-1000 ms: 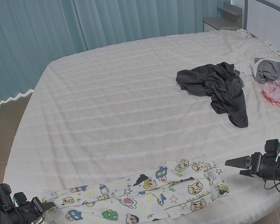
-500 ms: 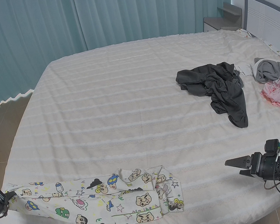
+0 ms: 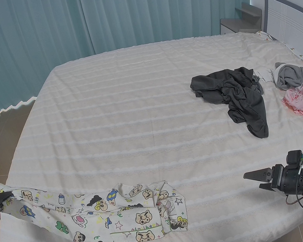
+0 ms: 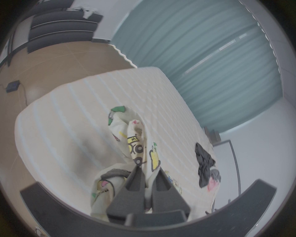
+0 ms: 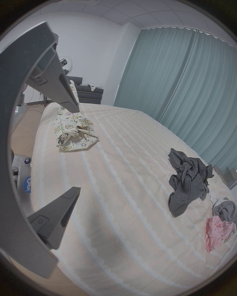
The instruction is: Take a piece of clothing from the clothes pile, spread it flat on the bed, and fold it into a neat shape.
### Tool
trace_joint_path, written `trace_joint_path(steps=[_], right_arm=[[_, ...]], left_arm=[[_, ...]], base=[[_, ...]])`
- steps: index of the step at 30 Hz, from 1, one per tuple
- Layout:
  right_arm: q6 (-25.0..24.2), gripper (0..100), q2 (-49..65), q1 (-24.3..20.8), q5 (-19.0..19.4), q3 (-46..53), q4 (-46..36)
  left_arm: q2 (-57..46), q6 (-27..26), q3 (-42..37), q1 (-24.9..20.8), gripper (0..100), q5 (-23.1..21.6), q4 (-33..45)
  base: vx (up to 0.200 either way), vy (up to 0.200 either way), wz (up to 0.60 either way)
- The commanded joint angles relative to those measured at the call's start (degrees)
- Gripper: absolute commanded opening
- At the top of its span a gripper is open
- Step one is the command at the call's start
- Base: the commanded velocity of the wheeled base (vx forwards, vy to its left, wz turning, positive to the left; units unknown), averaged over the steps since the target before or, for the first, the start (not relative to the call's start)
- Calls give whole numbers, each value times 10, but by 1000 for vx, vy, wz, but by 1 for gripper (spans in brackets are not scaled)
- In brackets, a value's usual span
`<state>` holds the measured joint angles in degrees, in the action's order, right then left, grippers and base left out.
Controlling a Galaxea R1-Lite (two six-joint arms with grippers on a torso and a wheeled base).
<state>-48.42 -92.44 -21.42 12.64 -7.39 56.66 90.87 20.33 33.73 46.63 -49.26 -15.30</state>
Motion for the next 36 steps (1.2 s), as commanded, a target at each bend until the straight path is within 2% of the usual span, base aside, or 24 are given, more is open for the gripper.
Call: trace_joint_path(steps=[1,4,5,8,11,12,13,14,15,19,23,26,27,30,36], right_arm=[[0,100,1,1,0,-1,0],[0,100,0,1,0,-1,0],[0,100,0,1,0,-1,0],[0,100,0,1,0,-1,0],[0,100,-3,3,0,-1,0],[0,100,-3,3,0,-1,0],[0,100,-2,3,0,-1,0],[0,100,-2,3,0,-1,0],[0,100,0,3,0,-1,0],[0,100,-2,3,0,-1,1],[0,100,-2,4,0,-1,0],[0,100,-2,4,0,-1,0],[0,100,-2,3,0,-1,0],[0,100,-4,3,0,-2,1],[0,100,-5,3,0,-1,1]], left_arm=[[-131,1,-31,-221,0,100,74],[-133,23,-35,-338,0,179,80],[-134,49,-34,-393,0,209,77],[-130,107,-24,-510,0,281,74],[-110,134,-13,-603,0,341,55],[-110,134,-13,-603,0,341,55],[-78,145,-9,-652,0,375,30],[-78,145,-9,-652,0,375,30],[-37,154,-2,-693,0,415,-1],[35,179,10,-763,0,477,-57],[84,205,42,-815,0,497,-77],[97,208,54,-826,0,505,-78],[120,210,70,-850,0,508,-78],[141,210,80,-872,0,509,-78],[180,211,105,-883,0,509,-81]], base=[[0,0,0],[0,0,0],[0,0,0],[0,0,0],[0,0,0],[0,0,0],[0,0,0],[0,0,0],[0,0,0],[0,0,0],[0,0,0],[0,0,0],[0,0,0],[0,0,0],[0,0,0]])
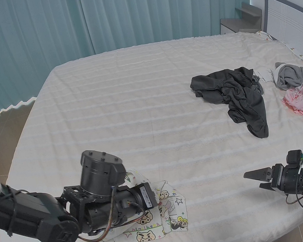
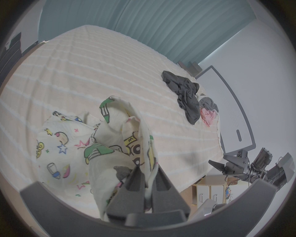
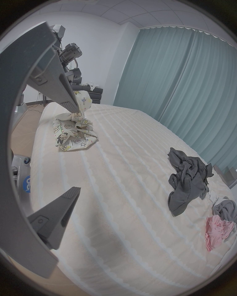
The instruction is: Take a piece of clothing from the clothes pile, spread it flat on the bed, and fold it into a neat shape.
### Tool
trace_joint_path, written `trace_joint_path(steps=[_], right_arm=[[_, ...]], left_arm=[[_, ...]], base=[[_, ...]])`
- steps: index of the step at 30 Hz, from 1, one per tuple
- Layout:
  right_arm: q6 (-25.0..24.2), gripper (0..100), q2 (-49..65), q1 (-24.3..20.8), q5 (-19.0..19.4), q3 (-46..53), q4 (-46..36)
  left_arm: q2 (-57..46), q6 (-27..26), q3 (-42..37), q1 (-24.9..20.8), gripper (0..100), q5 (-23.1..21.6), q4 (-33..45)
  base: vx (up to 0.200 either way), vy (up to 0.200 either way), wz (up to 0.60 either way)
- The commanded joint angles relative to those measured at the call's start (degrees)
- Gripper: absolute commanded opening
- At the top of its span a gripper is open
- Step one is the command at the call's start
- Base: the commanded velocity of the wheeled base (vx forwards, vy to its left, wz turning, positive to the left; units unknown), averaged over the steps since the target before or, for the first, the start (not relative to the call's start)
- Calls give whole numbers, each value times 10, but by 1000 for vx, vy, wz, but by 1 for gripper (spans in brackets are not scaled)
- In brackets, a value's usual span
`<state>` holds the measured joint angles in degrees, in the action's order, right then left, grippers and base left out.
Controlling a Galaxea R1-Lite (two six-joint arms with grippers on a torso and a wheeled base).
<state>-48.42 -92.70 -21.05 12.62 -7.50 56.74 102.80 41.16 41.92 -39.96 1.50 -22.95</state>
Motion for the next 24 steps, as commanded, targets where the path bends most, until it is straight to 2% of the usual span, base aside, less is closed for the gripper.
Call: trace_joint_path(steps=[1,8,9,20,24], right_arm=[[0,100,-2,-1,0,0,0],[0,100,-2,-3,0,0,0],[0,100,-2,-3,0,0,0],[0,100,-3,-3,0,1,0],[0,100,-4,-4,0,1,0]], left_arm=[[66,5,29,-17,0,3,-5],[87,28,42,-17,0,2,-31],[89,31,41,-19,100,1,-31],[70,44,39,-10,100,14,-28],[7,45,17,22,100,14,-25]], base=[[0,0,0],[0,0,0],[0,0,0],[0,0,0],[0,0,0]])
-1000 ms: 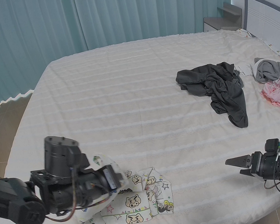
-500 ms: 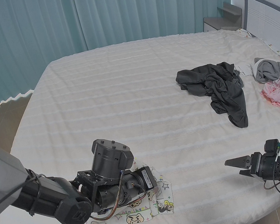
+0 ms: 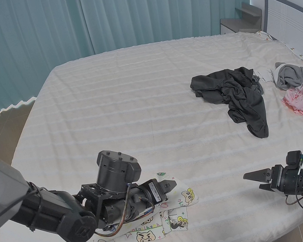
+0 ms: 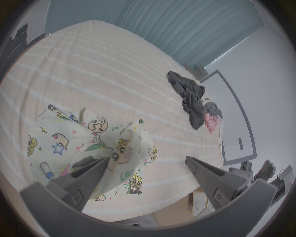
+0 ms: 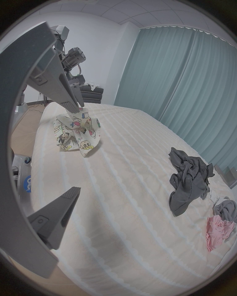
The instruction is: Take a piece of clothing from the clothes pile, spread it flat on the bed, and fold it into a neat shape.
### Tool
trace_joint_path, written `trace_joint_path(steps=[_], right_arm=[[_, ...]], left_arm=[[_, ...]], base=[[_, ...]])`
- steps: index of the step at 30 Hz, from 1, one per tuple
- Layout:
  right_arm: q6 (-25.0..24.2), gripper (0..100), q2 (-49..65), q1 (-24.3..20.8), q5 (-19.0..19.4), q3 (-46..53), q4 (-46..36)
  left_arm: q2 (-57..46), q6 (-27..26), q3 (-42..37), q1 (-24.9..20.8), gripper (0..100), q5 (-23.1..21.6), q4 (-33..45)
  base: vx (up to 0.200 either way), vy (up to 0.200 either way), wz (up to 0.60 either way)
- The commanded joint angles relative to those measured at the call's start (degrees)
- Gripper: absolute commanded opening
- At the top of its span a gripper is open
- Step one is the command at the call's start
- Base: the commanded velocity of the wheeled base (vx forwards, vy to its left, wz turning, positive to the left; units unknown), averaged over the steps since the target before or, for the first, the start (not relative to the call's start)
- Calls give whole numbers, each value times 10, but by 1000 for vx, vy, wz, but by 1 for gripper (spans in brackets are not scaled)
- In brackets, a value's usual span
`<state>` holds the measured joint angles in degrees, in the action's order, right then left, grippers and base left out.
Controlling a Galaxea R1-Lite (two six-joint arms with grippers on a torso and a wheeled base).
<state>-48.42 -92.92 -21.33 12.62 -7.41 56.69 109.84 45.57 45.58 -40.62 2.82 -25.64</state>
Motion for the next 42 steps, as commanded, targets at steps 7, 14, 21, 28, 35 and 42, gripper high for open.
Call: trace_joint_path(steps=[7,14,21,28,35,42], right_arm=[[0,100,-2,-1,0,0,0],[0,100,-2,-1,0,0,0],[0,100,-2,-1,0,0,0],[0,100,-2,-3,0,1,0],[1,100,-2,-3,0,1,0],[1,100,-2,-3,0,1,0]], left_arm=[[-125,0,-20,75,100,-1,23],[-146,-1,-30,98,100,-8,100],[-130,-45,-92,94,100,-77,117],[-42,-58,-92,92,100,-77,94],[26,-24,-55,91,100,-88,18],[57,15,-16,86,100,-90,20]], base=[[0,0,0],[0,0,0],[0,0,0],[0,0,0],[0,0,0],[0,0,0]])
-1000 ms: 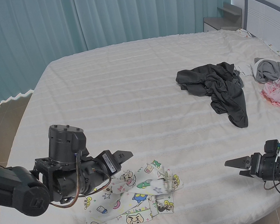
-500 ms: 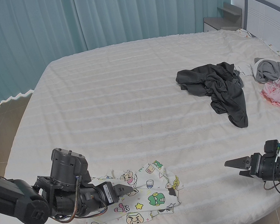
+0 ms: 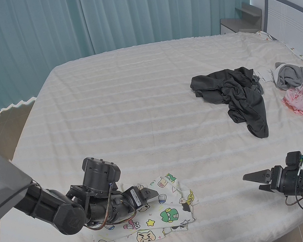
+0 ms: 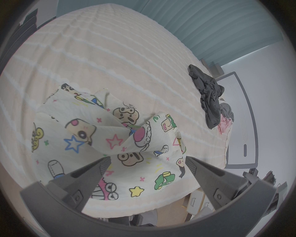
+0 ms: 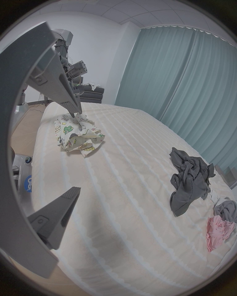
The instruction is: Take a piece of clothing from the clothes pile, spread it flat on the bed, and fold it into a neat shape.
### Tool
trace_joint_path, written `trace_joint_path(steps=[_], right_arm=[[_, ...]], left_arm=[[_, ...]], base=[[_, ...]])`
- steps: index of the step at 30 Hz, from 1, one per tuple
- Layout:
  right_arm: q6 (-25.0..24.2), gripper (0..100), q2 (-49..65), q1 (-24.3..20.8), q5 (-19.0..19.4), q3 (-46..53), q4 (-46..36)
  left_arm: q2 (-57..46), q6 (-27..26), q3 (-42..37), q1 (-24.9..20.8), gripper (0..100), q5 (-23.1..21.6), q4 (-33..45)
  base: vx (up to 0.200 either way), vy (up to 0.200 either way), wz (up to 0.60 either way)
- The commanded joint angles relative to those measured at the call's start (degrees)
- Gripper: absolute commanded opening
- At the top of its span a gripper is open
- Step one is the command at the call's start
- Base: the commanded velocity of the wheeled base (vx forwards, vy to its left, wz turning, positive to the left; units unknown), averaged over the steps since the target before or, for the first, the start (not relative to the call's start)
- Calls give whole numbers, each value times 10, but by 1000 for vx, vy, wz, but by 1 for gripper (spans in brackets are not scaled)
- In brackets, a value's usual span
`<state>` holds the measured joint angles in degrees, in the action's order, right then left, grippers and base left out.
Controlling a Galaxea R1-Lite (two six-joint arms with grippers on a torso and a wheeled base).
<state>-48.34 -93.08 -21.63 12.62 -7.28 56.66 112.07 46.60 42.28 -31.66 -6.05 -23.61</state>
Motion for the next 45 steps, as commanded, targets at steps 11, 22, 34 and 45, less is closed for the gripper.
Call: trace_joint_path(steps=[11,22,34,45], right_arm=[[1,100,-6,0,0,0,0],[1,100,-6,-3,0,0,0],[1,100,-7,-3,0,0,0],[1,100,-6,-10,0,2,1]], left_arm=[[95,4,112,24,100,9,-3],[113,2,204,47,100,36,-2],[-23,4,90,27,100,8,30],[-46,-5,-18,0,100,9,31]], base=[[0,0,0],[0,0,0],[0,0,0],[0,0,0]])
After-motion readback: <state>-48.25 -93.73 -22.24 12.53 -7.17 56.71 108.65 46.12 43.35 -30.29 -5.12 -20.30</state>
